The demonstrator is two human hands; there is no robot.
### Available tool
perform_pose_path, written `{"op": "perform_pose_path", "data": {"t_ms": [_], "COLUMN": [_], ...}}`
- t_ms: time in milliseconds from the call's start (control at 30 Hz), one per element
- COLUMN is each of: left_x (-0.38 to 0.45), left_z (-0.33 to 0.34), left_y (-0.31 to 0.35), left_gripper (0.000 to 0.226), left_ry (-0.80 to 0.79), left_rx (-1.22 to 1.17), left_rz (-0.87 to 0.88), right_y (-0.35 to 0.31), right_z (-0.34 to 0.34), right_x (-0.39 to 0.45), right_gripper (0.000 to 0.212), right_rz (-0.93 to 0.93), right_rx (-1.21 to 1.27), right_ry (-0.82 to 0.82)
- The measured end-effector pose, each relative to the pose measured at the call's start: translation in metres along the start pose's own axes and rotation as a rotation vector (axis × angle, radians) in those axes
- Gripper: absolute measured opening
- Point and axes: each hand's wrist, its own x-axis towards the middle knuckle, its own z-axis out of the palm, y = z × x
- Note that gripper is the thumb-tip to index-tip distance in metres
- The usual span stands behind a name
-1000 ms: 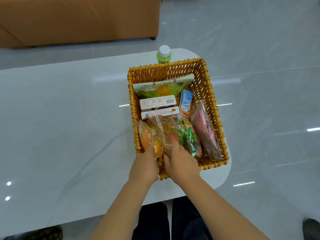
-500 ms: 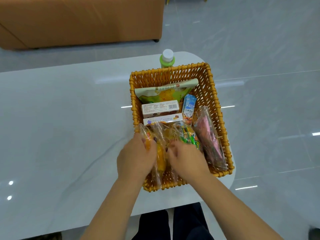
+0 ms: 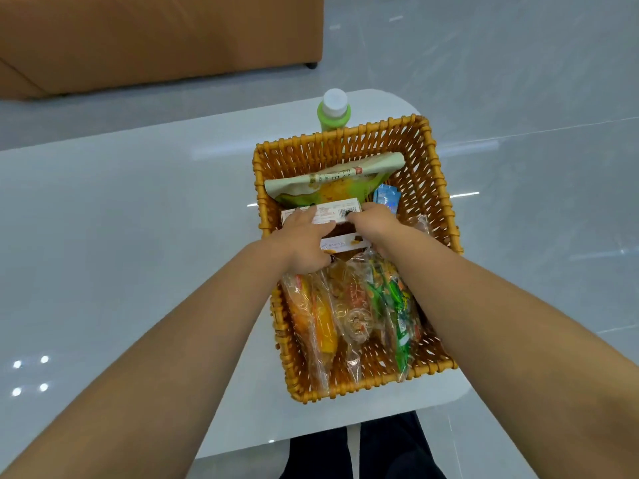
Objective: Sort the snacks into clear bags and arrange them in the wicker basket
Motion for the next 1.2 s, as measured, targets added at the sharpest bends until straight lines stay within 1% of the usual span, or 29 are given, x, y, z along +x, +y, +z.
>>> {"op": "perform_pose_path", "data": {"t_ms": [67,133,167,200,233,267,300,333,367,400,433,467,533,567,600,633,667,767,833,900,967,1067,1200], "left_x": [0.001,-0.004,-0.007,-0.011,-0.014,-0.018,-0.019,-0.018,-0.014,-0.008,0.000,0.008,0.021,0.026,0.029,0.031,0.032,0.039,0.043,0.046,0.045,0.043,0.032], "left_z": [0.004,0.008,0.008,0.007,0.005,0.002,-0.002,-0.007,-0.012,-0.017,-0.022,-0.026,-0.034,-0.037,-0.039,-0.043,-0.046,-0.051,-0.051,-0.048,-0.045,-0.041,-0.038], "left_y": [-0.003,-0.002,-0.001,0.000,0.000,0.000,-0.001,-0.003,-0.005,-0.007,-0.010,-0.012,-0.017,-0.018,-0.019,-0.019,-0.017,-0.019,-0.024,-0.028,-0.028,-0.027,-0.028], "left_gripper": [0.075,0.067,0.059,0.051,0.044,0.041,0.042,0.045,0.050,0.054,0.057,0.057,0.051,0.048,0.045,0.042,0.039,0.034,0.034,0.034,0.037,0.038,0.025], "left_ry": [0.025,0.117,0.224,0.365,0.520,0.667,0.785,0.858,0.875,0.840,0.763,0.669,0.524,0.480,0.461,0.462,0.486,0.585,0.560,0.508,0.510,0.555,0.608], "left_rx": [0.013,-0.055,-0.130,-0.209,-0.265,-0.270,-0.239,-0.201,-0.163,-0.132,-0.118,-0.120,-0.099,-0.050,0.012,0.076,0.128,0.155,0.147,0.146,0.132,0.070,-0.029], "left_rz": [-0.012,0.017,0.024,0.012,-0.005,-0.003,0.016,0.039,0.048,0.032,0.002,-0.027,-0.046,-0.040,-0.035,-0.039,-0.047,-0.054,-0.047,-0.041,-0.037,-0.018,-0.005], "right_y": [0.008,0.013,0.016,0.018,0.020,0.020,0.020,0.015,0.010,0.006,0.001,-0.001,-0.008,-0.011,-0.014,-0.018,-0.022,-0.030,-0.029,-0.024,-0.022,-0.021,-0.014], "right_z": [0.009,0.006,0.002,-0.004,-0.009,-0.015,-0.021,-0.027,-0.033,-0.038,-0.043,-0.046,-0.052,-0.054,-0.056,-0.058,-0.061,-0.065,-0.062,-0.057,-0.058,-0.063,-0.067], "right_x": [-0.001,-0.008,-0.010,-0.011,-0.013,-0.016,-0.020,-0.027,-0.032,-0.031,-0.027,-0.017,0.006,0.017,0.026,0.032,0.035,0.037,0.038,0.040,0.040,0.038,0.025], "right_gripper": [0.030,0.032,0.035,0.037,0.038,0.038,0.037,0.036,0.037,0.040,0.045,0.051,0.056,0.052,0.041,0.029,0.020,0.013,0.012,0.013,0.015,0.032,0.046], "right_rz": [-0.060,-0.093,-0.096,-0.100,-0.126,-0.170,-0.246,-0.346,-0.460,-0.549,-0.596,-0.600,-0.508,-0.466,-0.440,-0.425,-0.418,-0.447,-0.423,-0.384,-0.379,-0.397,-0.445], "right_rx": [-0.011,0.063,0.113,0.133,0.119,0.077,0.050,0.043,0.027,-0.020,-0.090,-0.154,-0.220,-0.233,-0.251,-0.260,-0.265,-0.279,-0.290,-0.288,-0.260,-0.291,-0.389], "right_ry": [0.031,0.022,0.004,-0.001,0.027,0.098,0.204,0.314,0.413,0.479,0.507,0.492,0.336,0.247,0.190,0.176,0.197,0.327,0.320,0.241,0.194,0.200,0.243]}}
